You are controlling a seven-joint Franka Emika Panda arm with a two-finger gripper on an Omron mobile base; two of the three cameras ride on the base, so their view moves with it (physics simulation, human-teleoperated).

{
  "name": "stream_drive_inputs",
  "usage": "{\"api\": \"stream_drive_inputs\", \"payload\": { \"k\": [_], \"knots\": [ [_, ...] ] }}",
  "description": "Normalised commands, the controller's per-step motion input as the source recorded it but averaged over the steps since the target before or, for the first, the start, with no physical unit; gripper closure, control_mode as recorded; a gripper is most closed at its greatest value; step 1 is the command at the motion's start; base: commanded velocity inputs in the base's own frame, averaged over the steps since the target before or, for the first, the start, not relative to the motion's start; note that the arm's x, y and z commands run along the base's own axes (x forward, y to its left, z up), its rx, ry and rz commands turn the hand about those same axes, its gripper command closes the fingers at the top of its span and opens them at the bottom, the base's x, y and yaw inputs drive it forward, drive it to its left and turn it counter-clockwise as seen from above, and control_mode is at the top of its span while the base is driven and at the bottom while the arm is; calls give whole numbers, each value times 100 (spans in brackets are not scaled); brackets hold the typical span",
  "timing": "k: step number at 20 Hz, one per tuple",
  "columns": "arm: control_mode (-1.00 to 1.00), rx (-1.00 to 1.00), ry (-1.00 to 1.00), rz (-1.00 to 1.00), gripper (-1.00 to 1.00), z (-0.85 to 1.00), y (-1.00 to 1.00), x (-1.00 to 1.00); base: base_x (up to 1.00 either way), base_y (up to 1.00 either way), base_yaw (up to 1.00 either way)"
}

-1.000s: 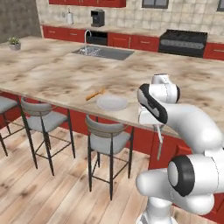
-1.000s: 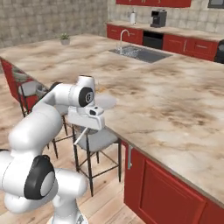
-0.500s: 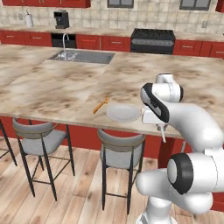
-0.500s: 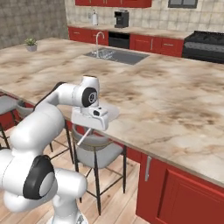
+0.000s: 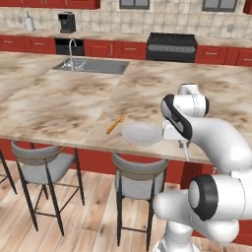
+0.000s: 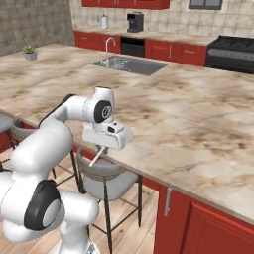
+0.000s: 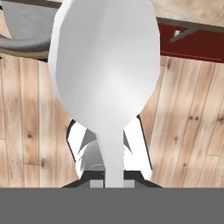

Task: Take the fork and place it on the left side of the plate. Then take the spoon and place it on the right side of the plate. Make sure they're directly next to the plate.

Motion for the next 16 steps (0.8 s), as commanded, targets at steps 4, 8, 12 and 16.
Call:
{"api": "stream_drive_inputs", "payload": {
  "k": [4, 8, 12, 16],
  "knots": [
    [100, 0, 0, 0, 100, 0, 0, 0, 77, 1, -4],
    [100, 0, 0, 0, 100, 0, 0, 0, 32, 1, -4],
    [100, 0, 0, 0, 100, 0, 0, 0, 0, 0, 0],
    [100, 0, 0, 0, 100, 0, 0, 0, 0, 0, 0]
  ]
}}
